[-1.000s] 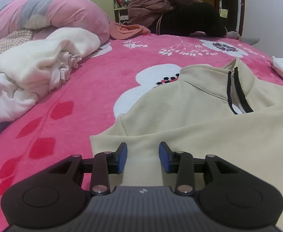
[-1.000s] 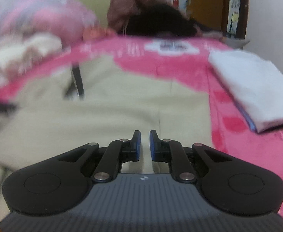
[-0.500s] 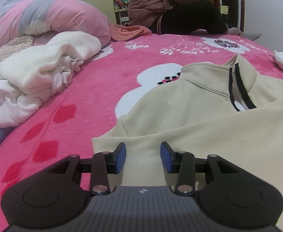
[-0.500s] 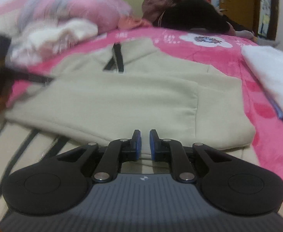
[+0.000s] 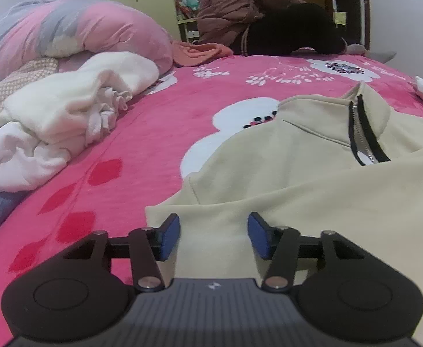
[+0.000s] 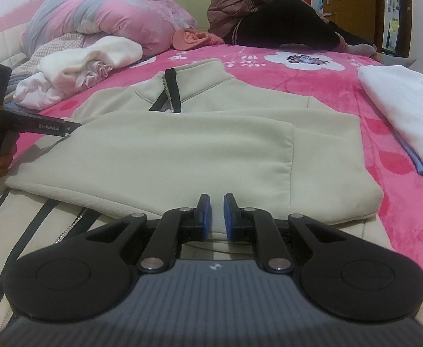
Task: Fold clothes
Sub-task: 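Move the right gripper to the hoodie hem while the left gripper approaches it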
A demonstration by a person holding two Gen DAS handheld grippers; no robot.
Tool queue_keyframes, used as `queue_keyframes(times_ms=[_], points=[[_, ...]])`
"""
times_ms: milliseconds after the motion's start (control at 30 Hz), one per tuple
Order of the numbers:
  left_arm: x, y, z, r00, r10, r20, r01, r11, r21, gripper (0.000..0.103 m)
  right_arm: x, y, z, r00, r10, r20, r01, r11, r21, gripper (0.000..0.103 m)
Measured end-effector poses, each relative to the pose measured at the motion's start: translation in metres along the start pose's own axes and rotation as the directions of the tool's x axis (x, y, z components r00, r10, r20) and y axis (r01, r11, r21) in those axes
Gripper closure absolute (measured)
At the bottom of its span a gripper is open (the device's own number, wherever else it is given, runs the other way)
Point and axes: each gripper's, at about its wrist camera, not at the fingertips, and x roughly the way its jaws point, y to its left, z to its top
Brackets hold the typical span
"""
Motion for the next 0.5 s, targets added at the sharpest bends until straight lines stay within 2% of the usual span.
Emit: queue_keyframes(times_ms=[300,500], points=[[-0.004,0.011,0.005,1.0,-0.03,-0.001,0.03,0.998,-0.054,0.043,-0.001,-0.002,-0.001,1.0,0.01,0.006,-0.01,1.0,0.011,0.093],[-0.022,0.021,0.016,0.994,-0.071,0.078,0.077,0.994,-0.075,0.039,0.0,-0.004,-0.001,1.0,0.014,0.007,-0.014,1.0,0.015,0.093]])
